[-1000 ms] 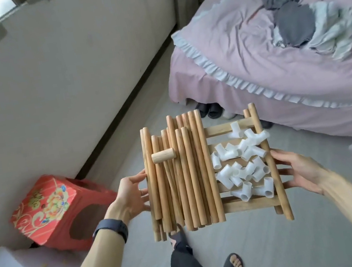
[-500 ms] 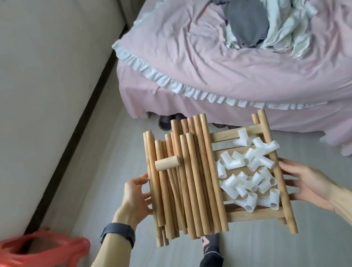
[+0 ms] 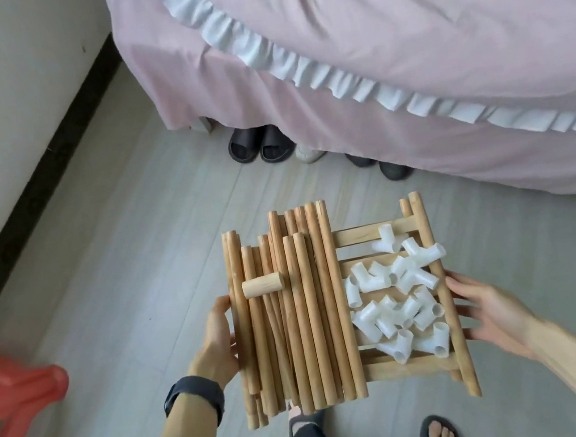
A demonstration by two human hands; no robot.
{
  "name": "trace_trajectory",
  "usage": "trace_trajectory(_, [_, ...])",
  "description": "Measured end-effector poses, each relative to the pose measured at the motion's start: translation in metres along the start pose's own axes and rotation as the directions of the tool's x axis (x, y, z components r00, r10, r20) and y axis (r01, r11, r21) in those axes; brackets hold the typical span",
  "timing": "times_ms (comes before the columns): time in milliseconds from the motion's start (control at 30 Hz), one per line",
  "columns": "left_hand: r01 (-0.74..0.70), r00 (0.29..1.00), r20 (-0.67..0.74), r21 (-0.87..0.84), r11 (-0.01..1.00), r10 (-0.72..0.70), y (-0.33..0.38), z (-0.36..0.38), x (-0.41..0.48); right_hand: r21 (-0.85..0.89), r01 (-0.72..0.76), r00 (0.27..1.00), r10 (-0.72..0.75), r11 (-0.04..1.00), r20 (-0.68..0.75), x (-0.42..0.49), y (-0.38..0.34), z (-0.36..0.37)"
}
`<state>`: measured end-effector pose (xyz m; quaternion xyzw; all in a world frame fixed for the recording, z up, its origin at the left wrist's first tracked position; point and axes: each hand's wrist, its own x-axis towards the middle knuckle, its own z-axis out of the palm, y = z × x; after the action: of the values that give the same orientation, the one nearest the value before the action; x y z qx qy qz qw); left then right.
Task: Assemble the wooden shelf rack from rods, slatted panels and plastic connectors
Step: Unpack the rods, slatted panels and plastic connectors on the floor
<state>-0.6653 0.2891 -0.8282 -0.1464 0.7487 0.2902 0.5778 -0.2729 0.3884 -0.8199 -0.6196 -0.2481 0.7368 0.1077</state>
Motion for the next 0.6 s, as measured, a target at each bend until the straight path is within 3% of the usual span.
trace_trajectory(267, [0.014,0.996,-0.091,-0.098,0.995,-0.023,-0.116,0.013,0.108,-0.095,-0.065,0.997,0.069,0.993,0.044,0.114,0.084,-0.029])
trace_trajectory(600, [0.009,0.997,-0.081,-0.073,0.997,-0.015,-0.184,-0.015,0.265,-0.155,-0.063,0.997,0.070,0.986,0.039,0.255,0.193,-0.011])
